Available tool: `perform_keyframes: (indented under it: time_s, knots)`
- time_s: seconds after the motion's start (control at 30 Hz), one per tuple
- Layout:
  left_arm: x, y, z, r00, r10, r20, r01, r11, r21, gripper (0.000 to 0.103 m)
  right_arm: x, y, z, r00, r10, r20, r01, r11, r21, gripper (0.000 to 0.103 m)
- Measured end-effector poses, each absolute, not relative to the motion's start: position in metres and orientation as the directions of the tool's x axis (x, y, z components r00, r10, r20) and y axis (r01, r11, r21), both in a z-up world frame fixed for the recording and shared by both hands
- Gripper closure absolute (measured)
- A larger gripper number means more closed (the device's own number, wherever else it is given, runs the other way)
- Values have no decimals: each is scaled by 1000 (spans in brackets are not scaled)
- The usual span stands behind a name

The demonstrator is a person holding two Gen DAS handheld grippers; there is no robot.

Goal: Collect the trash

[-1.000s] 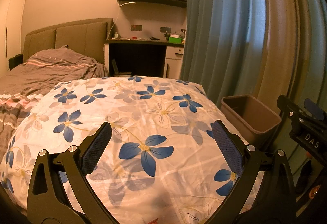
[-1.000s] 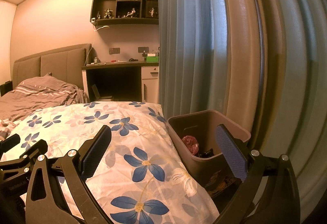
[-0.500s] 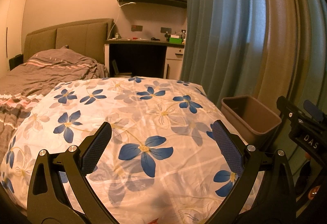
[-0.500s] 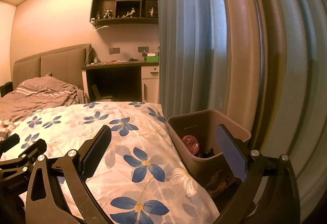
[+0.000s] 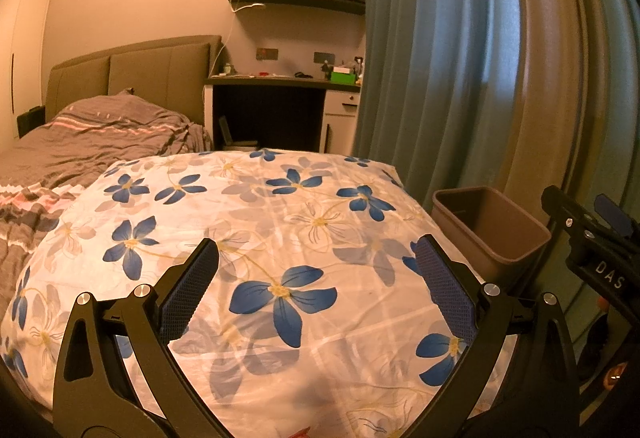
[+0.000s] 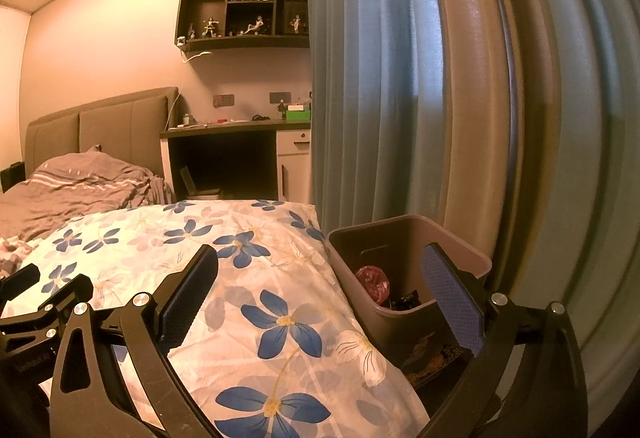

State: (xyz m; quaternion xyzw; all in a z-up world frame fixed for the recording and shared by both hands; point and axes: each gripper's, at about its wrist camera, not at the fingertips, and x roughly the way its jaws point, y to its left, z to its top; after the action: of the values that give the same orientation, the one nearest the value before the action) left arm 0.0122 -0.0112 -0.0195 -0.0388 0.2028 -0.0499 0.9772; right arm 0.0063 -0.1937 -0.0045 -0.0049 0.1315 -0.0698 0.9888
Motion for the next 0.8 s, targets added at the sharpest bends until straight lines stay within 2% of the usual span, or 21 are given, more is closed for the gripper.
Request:
perform_keyframes:
  time_s: [0.8]
  knots:
    - [13,-12,-19,912,-113,-395,82,992,-95,6,7,-194,-3,955,-139,-261,137,990,-25,6]
